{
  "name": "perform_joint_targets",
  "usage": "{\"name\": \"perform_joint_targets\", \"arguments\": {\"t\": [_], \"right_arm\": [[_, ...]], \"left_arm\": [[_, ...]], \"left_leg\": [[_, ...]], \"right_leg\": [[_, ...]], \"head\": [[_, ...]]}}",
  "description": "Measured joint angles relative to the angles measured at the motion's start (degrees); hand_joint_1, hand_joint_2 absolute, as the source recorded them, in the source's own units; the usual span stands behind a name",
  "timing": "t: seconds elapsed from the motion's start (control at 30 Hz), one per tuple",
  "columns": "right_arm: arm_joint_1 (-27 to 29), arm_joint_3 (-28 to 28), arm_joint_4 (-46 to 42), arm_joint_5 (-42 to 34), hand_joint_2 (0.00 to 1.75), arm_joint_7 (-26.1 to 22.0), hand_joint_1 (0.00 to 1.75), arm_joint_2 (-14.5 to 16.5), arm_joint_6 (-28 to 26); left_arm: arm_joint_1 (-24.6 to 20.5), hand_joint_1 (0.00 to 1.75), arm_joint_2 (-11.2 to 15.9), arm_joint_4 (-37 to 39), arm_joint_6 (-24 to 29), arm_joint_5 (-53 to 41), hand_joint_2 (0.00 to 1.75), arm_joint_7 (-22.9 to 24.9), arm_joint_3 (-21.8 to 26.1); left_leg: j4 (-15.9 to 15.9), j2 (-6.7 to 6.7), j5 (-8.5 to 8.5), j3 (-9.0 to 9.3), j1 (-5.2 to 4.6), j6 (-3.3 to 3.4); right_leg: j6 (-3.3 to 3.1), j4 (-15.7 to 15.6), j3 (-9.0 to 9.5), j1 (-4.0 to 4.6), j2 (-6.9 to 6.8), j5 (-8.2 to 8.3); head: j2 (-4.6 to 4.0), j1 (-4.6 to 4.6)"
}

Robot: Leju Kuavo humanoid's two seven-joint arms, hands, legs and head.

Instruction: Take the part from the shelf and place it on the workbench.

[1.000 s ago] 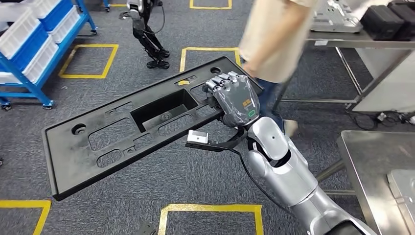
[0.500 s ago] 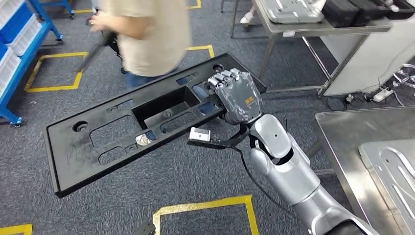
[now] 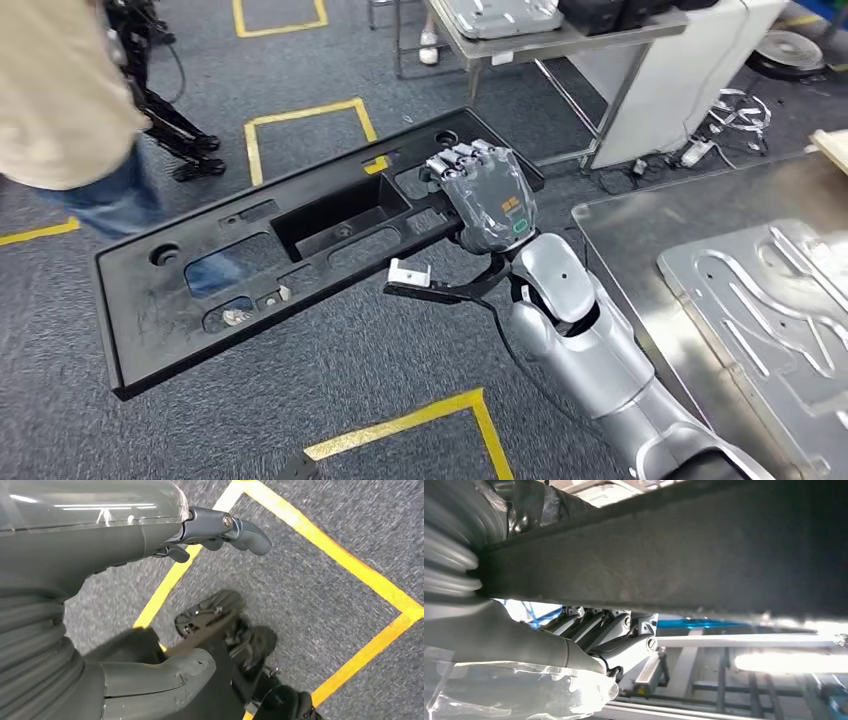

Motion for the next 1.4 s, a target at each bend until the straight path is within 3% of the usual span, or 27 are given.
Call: {"name": "perform_joint_targets", "arguments": {"t": [0.07,0.1,0.13,0.2,0.27,0.3,0.33,0.37,0.43,0.5,0.53,0.6,0.67,0.73,0.8,0.83,0.87,0.9,0.97,1.03,1.1,1.13,1.2,1.23,1.3,1.37,1.4], "right_arm": [[0.1,-0.1,0.0,0.0,1.75,0.0,1.75,0.0,0.0],[0.2,-0.1,0.0,0.0,1.75,0.0,1.75,0.0,0.0],[0.2,-0.2,-0.1,0.0,1.75,0.0,1.75,-0.1,0.0],[0.1,-0.2,-0.2,0.0,1.75,0.0,1.75,-0.1,0.0],[0.3,-0.2,-0.2,0.0,1.75,0.0,1.75,-0.1,0.0],[0.5,-0.2,-0.2,-0.1,1.75,0.0,1.75,-0.1,0.0],[0.6,-0.2,-0.2,-0.1,1.75,0.0,1.75,-0.2,0.0],[0.7,-0.2,-0.2,-0.1,1.75,0.0,1.75,-0.2,0.0],[0.6,-0.2,-0.5,-0.1,1.75,-0.1,1.75,-0.2,0.0],[0.4,-0.2,-0.7,-0.1,1.75,-0.1,1.75,-0.2,0.0],[0.4,-0.2,-0.8,-0.1,1.75,-0.2,1.75,-0.2,0.0],[0.5,-0.2,-0.9,-0.1,1.75,-0.2,1.75,-0.3,0.0],[0.5,-0.2,-1.0,-0.2,1.75,-0.3,1.75,-0.2,0.1],[0.5,-0.2,-1.1,-0.2,1.75,-0.4,1.75,-0.1,0.1],[0.7,-0.2,-1.0,-0.2,1.75,-0.4,1.75,-0.1,0.1],[0.8,-0.2,-1.0,-0.2,1.75,-0.4,1.75,-0.1,0.1],[0.8,-0.2,-1.0,-0.2,1.75,-0.4,1.75,-0.1,0.1],[0.8,-0.2,-0.9,-0.2,1.75,-0.5,1.75,-0.1,0.1],[0.7,-0.2,-0.9,-0.2,1.75,-0.5,1.75,-0.1,0.1],[0.6,-0.2,-0.9,-0.2,1.75,-0.5,1.75,-0.1,0.2],[0.5,-0.3,-0.9,-0.2,1.75,-0.5,1.75,-0.1,0.2],[0.5,-0.3,-0.9,-0.2,1.75,-0.5,1.75,-0.2,0.2],[0.2,-0.5,-0.9,-0.3,1.75,-0.5,1.75,-0.2,0.2],[0.0,-0.5,-0.8,-0.3,1.75,-0.5,1.75,-0.2,0.2],[0.0,-0.5,-0.7,-0.3,1.75,-0.5,1.75,-0.2,0.2],[0.0,-0.5,-0.6,-0.3,1.75,-0.5,1.75,-0.3,0.3],[0.0,-0.5,-0.5,-0.3,1.75,-0.5,1.75,-0.3,0.3]], "left_arm": [[-0.1,0.00,0.0,0.0,0.0,0.0,1.75,0.0,0.0],[-0.1,0.00,0.0,0.0,0.0,0.0,1.75,0.0,0.0],[-0.2,0.00,-0.1,0.0,0.0,0.0,1.75,-0.1,0.0],[-0.2,0.00,-0.1,0.0,0.0,0.0,1.75,-0.2,0.0],[0.1,0.00,-0.1,0.0,0.0,0.0,1.75,-0.2,0.0],[0.1,0.00,-0.1,0.0,0.0,0.1,1.75,-0.2,0.0],[0.2,0.00,-0.1,0.0,0.0,0.1,1.75,-0.2,0.0],[0.1,0.00,-0.1,0.0,0.0,0.1,1.75,-0.3,0.0],[0.1,0.00,-0.2,0.0,0.0,0.1,1.75,-0.3,0.0],[0.1,0.00,-0.3,0.0,0.0,0.1,1.75,-0.4,0.0],[0.1,0.00,-0.3,0.0,0.0,0.2,1.75,-0.4,0.0],[0.0,0.00,-0.3,0.0,0.0,0.2,1.75,-0.4,0.0],[-0.1,0.00,-0.3,0.0,0.0,0.2,1.75,-0.5,0.0],[0.0,0.00,-0.3,0.0,0.0,0.2,1.75,-0.5,0.0],[0.2,0.00,-0.3,0.0,0.0,0.2,1.75,-0.5,0.0],[0.2,0.00,-0.3,0.0,0.0,0.2,1.75,-0.5,0.0],[0.2,0.00,-0.3,0.0,0.0,0.2,1.75,-0.5,0.0],[0.2,0.00,-0.3,0.0,0.1,0.3,1.75,-0.5,0.0],[0.2,0.00,-0.2,0.0,0.1,0.3,1.75,-0.5,0.0],[0.1,0.00,-0.2,0.0,0.1,0.3,1.75,-0.5,0.0],[0.0,0.00,-0.3,0.0,0.1,0.2,1.75,-0.5,0.0],[-0.2,0.00,-0.4,0.0,0.1,0.2,1.75,-0.5,0.0],[-0.4,0.00,-0.5,0.0,0.2,0.2,1.75,-0.5,0.0],[-0.4,0.00,-0.6,0.0,0.2,0.2,1.75,-0.5,0.1],[-0.3,0.00,-0.6,0.0,0.2,0.1,1.75,-0.5,0.1],[-0.3,0.00,-0.6,0.0,0.2,0.1,1.75,-0.5,0.1],[-0.3,0.00,-0.6,0.0,0.2,0.1,1.75,-0.5,0.1]], "left_leg": [[-0.3,0.68,0.07,0.16,-0.16,0.53],[-0.6,1.29,0.27,0.26,-0.15,0.91],[-0.9,1.95,0.47,0.37,-0.07,1.30],[-1.3,3.34,0.65,0.50,-0.09,1.91],[-1.3,4.81,0.54,0.50,-0.25,2.20],[-1.3,5.50,0.46,0.52,-0.28,2.25],[-1.3,6.20,0.37,0.58,-0.30,2.24],[-1.3,6.83,0.26,0.68,-0.32,2.18],[-1.2,7.98,-0.04,1.00,-0.51,1.88],[-1.2,9.00,-0.38,1.29,-0.81,1.38],[-1.3,9.56,-0.53,1.44,-0.94,1.12],[-1.3,10.10,-0.96,1.86,-0.95,0.55],[1.0,8.07,-2.79,1.23,-0.81,0.07],[7.4,5.44,-6.25,-1.66,-0.64,-0.20],[13.5,4.70,-8.23,-4.90,-0.58,-0.45],[14.2,4.60,-7.65,-5.50,-0.51,-0.56],[12.7,4.51,-5.97,-5.06,-0.38,-0.65],[9.5,4.10,-3.65,-3.79,-0.17,-0.73],[3.0,1.81,-0.72,-1.07,0.28,-0.74],[0.7,0.31,-0.46,-0.14,0.29,-0.36],[0.5,1.15,-0.19,-0.07,0.11,0.43],[0.2,1.70,-0.01,0.02,0.12,0.85],[-0.2,2.92,0.26,0.19,0.20,1.67],[-0.3,3.55,0.26,0.22,0.09,1.90],[-0.3,4.96,0.17,0.21,-0.08,2.13],[-0.3,6.30,0.03,0.28,-0.17,2.17],[-0.3,6.93,-0.07,0.38,-0.22,2.12]], "right_leg": [[0.78,-0.1,-0.40,-0.18,1.09,0.28],[1.13,-0.1,-0.51,-0.17,0.63,0.21],[1.49,0.7,-0.89,-0.09,-0.60,-0.35],[2.02,5.6,-3.15,-0.01,-4.05,-3.21],[2.43,12.6,-6.54,-0.20,-5.57,-6.20],[2.51,14.4,-7.45,-0.28,-5.79,-6.50],[2.50,14.3,-7.36,-0.32,-5.97,-5.78],[2.37,12.0,-6.13,-0.29,-6.28,-4.20],[1.65,4.3,-2.03,0.25,-8.37,-0.89],[0.78,-0.3,0.26,1.01,-10.15,0.17],[0.49,-0.7,0.38,1.28,-10.20,-0.03],[-0.03,-1.1,0.52,1.09,-8.85,0.14],[-0.69,-1.6,0.94,0.58,-7.63,0.39],[-1.17,-1.8,1.12,0.26,-6.43,0.47],[-1.32,-1.6,1.10,0.21,-4.99,0.42],[-1.28,-1.4,1.09,0.17,-4.18,0.35],[-1.17,-1.2,1.09,0.11,-3.36,0.24],[-0.97,-0.9,1.07,0.01,-2.56,0.05],[-0.40,0.1,0.69,-0.09,-1.14,-0.40],[0.31,0.6,-0.01,-0.20,-0.02,-0.45],[1.06,0.5,-0.41,-0.45,0.82,-0.21],[1.36,0.8,-0.58,-0.43,0.16,-0.39],[1.89,4.0,-2.14,-0.32,-2.80,-2.29],[2.10,7.2,-3.66,-0.25,-4.49,-3.86],[2.33,13.8,-7.05,-0.33,-5.77,-6.37],[2.20,14.6,-7.57,-0.31,-6.10,-5.40],[1.94,11.7,-6.12,-0.22,-6.43,-3.60]], "head": [[0.00,-0.02],[0.00,0.01],[0.00,0.06],[0.00,0.15],[0.00,0.19],[0.00,0.19],[0.00,0.20],[0.00,0.20],[0.00,0.19],[0.00,0.18],[0.00,0.16],[0.00,0.16],[0.00,0.13],[0.00,0.09],[0.00,0.08],[0.00,0.08],[0.00,0.08],[0.00,0.08],[0.00,0.10],[0.00,0.10],[0.00,0.08],[0.00,0.11],[0.00,0.21],[0.00,0.26],[0.00,0.28],[0.00,0.28],[0.00,0.28]]}}
